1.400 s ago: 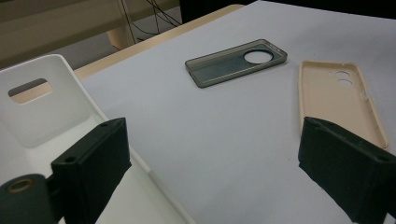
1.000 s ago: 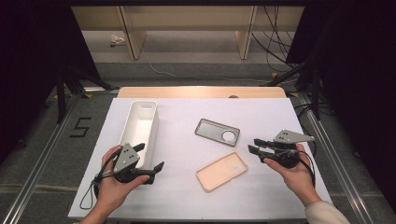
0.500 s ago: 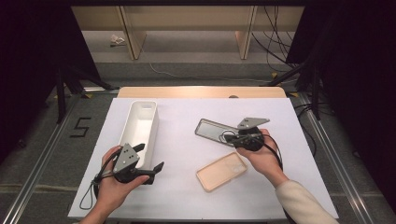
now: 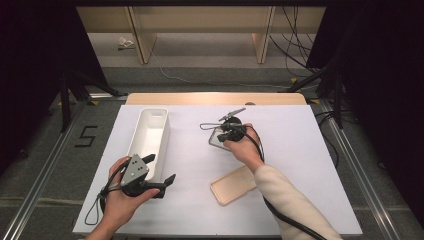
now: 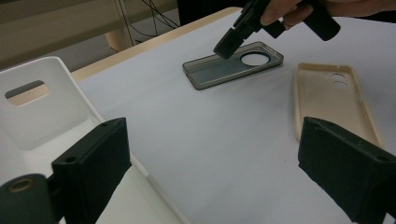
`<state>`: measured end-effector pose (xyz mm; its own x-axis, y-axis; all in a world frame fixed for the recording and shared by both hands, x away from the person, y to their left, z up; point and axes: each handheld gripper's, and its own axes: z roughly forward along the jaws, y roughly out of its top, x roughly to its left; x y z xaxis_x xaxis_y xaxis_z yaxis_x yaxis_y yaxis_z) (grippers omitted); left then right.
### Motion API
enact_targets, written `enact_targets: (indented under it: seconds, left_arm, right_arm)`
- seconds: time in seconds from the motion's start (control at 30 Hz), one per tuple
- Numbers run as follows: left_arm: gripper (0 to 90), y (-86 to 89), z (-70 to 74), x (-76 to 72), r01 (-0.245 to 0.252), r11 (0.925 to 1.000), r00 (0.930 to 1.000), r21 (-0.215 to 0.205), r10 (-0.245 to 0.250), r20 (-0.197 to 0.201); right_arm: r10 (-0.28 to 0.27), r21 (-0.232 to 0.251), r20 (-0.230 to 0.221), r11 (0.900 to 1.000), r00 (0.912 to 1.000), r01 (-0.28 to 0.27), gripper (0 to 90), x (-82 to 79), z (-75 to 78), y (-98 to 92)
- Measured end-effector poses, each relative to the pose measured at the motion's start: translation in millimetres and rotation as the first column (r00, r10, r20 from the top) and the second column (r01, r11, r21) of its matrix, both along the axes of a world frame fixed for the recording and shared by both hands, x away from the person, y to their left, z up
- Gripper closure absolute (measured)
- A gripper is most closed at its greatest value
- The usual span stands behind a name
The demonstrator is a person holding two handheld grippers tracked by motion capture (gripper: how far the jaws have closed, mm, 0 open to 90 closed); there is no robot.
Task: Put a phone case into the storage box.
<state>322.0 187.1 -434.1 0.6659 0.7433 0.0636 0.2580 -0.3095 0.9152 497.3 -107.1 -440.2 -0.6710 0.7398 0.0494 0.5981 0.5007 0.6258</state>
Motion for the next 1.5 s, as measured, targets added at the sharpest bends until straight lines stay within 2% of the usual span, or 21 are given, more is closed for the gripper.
enact_targets:
  seconds: [0.2, 0.3, 0.37, 0.47, 0.63, 0.93, 1.23, 1.27, 1.5]
  left_arm:
    - [8.7, -0.3, 0.0, 0.4, 0.000, 1.0000, 1.0000, -0.003, 0.000, -0.001]
    - [8.7, -1.1, 0.0, -0.2, 0.002, 1.0000, 1.0000, -0.001, -0.002, -0.001]
    - [8.6, -0.9, -0.1, 0.0, 0.002, 1.0000, 1.0000, 0.000, -0.002, 0.000]
    - [8.6, -0.6, -0.5, 0.3, 0.001, 1.0000, 1.0000, -0.001, -0.001, -0.003]
    - [8.6, -0.5, -0.4, 0.1, 0.003, 1.0000, 1.0000, -0.002, -0.003, -0.003]
    - [8.6, -0.6, -0.6, 0.1, 0.004, 1.0000, 1.0000, -0.001, -0.004, -0.004]
    - [8.6, -0.5, -0.6, -0.1, 0.004, 1.0000, 1.0000, -0.001, -0.004, -0.003]
    - [8.6, -0.5, -0.6, -0.2, 0.004, 1.0000, 1.0000, -0.002, -0.004, -0.003]
    - [8.6, -0.5, -0.7, -0.3, 0.003, 1.0000, 1.0000, -0.001, -0.003, -0.004]
  right_arm:
    - [-0.025, -0.027, -0.031, 0.999, 0.9992, 0.024, 90.0, 13.8, -5.1, 10.3]
    - [-0.043, -0.059, -0.056, 0.997, 0.9975, 0.040, 90.0, 21.8, -11.8, 16.7]
    - [-0.043, -0.058, -0.059, 0.998, 0.9973, 0.040, 90.0, 22.4, -12.6, 17.4]
    - [-0.054, -0.086, -0.077, 0.995, 0.9956, 0.047, 90.0, 25.9, -19.6, 24.4]
    - [-0.064, -0.106, -0.090, 0.993, 0.9938, 0.055, 90.0, 27.7, -24.4, 29.4]
    - [-0.056, -0.118, -0.105, 0.992, 0.9929, 0.044, 90.0, 26.4, -27.8, 33.3]
    - [-0.003, -0.136, -0.138, 0.991, 0.9904, -0.016, 90.0, 17.1, -25.6, 32.0]
    - [0.018, -0.149, -0.144, 0.988, 0.9894, -0.039, 90.0, 12.7, -24.9, 31.0]
    - [0.065, -0.187, -0.174, 0.977, 0.9826, -0.098, 90.0, -1.2, -22.1, 23.0]
